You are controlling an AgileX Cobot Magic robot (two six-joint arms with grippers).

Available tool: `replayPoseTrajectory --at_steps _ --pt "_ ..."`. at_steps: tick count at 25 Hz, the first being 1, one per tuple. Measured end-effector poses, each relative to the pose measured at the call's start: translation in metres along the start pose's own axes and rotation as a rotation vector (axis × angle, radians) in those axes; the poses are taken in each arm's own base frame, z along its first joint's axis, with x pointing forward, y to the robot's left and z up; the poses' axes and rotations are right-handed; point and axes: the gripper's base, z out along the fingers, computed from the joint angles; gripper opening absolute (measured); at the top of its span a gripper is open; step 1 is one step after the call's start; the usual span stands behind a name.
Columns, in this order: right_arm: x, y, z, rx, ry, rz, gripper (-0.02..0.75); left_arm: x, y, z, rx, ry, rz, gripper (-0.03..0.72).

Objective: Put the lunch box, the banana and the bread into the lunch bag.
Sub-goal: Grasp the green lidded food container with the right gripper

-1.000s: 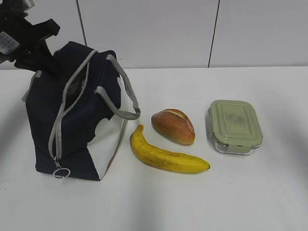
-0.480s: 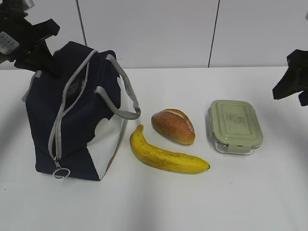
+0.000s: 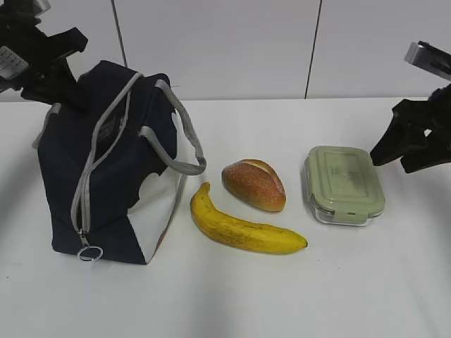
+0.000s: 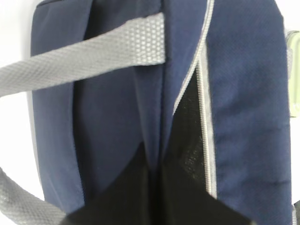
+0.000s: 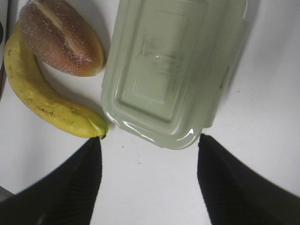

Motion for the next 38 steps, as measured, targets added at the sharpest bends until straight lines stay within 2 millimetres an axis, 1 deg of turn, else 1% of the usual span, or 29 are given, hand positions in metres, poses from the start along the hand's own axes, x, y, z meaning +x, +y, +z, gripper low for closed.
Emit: replayPoseTrajectory --at_steps 5,11,14,17,25,27,31,38 --pt "0.002 -0.027 0.001 -0.115 -0.035 0.010 0.475 0.000 0.000 0.000 0.000 0.000 0.000 -0.003" --pt "0.008 -0.057 0.014 -0.232 -0.049 0.034 0.475 0.000 0.000 0.000 0.000 0.000 0.005 -0.003" --pt "0.007 -0.067 0.019 -0.251 -0.053 0.048 0.475 0.000 0.000 0.000 0.001 0.003 0.007 -0.003" --pt "0.004 -0.072 0.022 -0.228 -0.071 0.052 0.475 0.001 0.000 0.000 0.001 0.007 0.008 -0.003" --pt "0.001 -0.074 0.022 -0.218 -0.099 0.018 0.478 0.001 0.000 0.000 0.002 0.010 0.009 -0.003" --pt "-0.001 -0.076 0.026 -0.229 -0.102 0.021 0.502 0.001 0.000 0.000 0.002 0.010 0.009 -0.003" --pt "-0.001 -0.082 0.035 -0.246 -0.091 0.027 0.577 0.001 0.000 0.000 0.002 0.011 0.009 -0.003" --pt "-0.009 -0.092 0.053 -0.315 -0.082 0.043 0.595 0.001 0.000 0.000 0.003 0.014 0.009 -0.003"
